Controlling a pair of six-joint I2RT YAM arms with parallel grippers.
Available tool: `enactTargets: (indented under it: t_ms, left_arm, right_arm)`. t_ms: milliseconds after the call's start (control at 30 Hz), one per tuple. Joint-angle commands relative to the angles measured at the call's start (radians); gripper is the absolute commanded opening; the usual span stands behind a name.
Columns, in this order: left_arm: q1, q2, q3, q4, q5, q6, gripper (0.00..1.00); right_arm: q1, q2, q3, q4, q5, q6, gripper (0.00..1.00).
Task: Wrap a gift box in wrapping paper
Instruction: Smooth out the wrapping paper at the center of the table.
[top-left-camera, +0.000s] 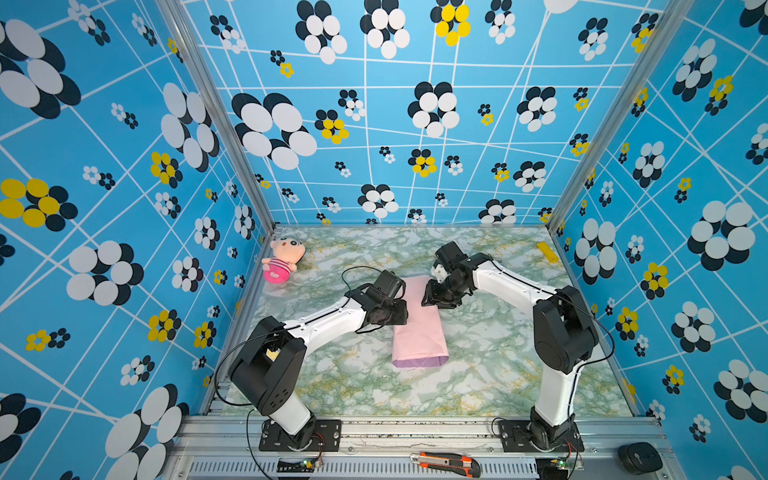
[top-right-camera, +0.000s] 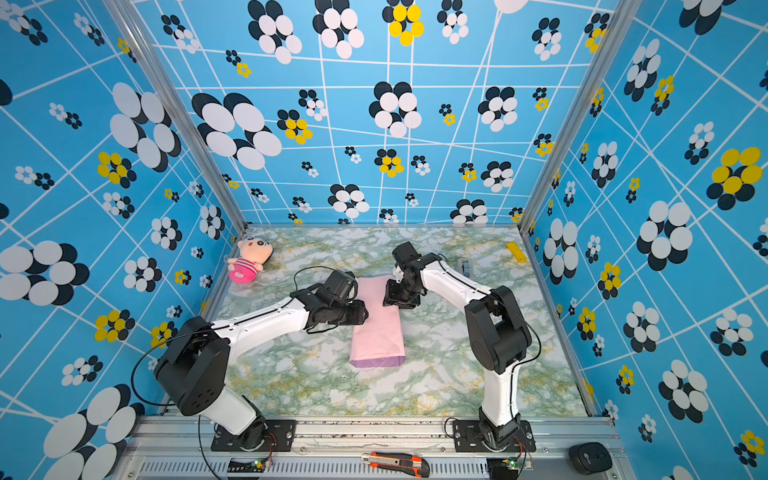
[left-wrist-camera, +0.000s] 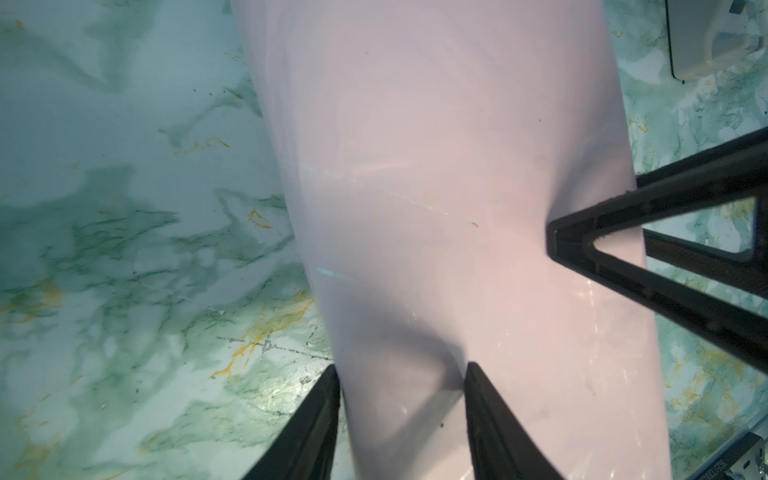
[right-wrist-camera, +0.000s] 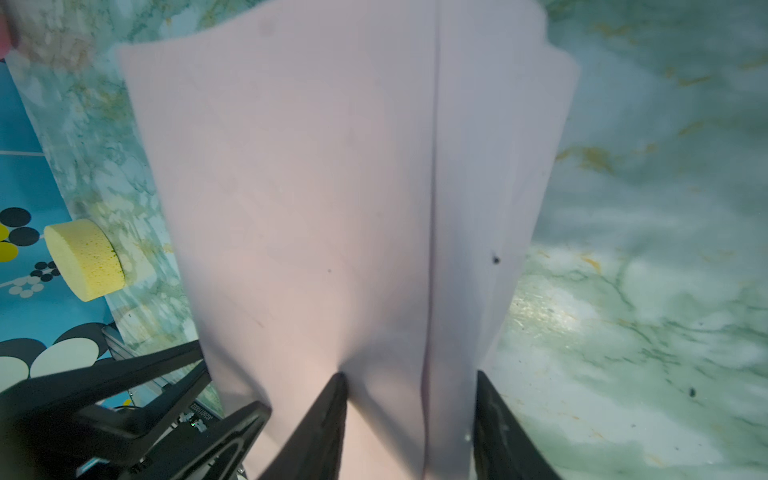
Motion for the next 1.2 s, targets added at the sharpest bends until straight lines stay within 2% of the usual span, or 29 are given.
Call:
enactTargets:
  t_ms: [0,100,300,500,867,1167]
  left_arm:
    - [0.002,0.017,0.025,-0.061,-0.019,0.019,0.55]
    - [0.008,-0.004,0.055,-0.088,-0.028,0.027,0.58]
    - [0.02,-0.08,0.121,-0.117,-0.035,0.045,0.57]
    - [0.018,-0.121,0.116,-0.037,0.069,0.04,0.53]
    - [-0.004,-0.036,0.06,0.132,0.198,0.023,0.47]
    - [-0.001,0.038,0.061,0.165,0.224,0.032,0.44]
  right_arm:
    - [0.008,0.007,-0.036,-0.015,0.041,0.021,0.45]
    - [0.008,-0.003,-0.061,0.014,0.038,0.045,0.44]
    - [0.011,-0.014,-0.086,0.044,0.042,0.072,0.44]
    - [0.012,-0.019,-0.109,0.068,0.04,0.082,0.43]
    - [0.012,-0.024,-0.138,0.091,0.04,0.086,0.43]
    - [0.012,-0.015,-0.137,0.094,0.039,0.087,0.43]
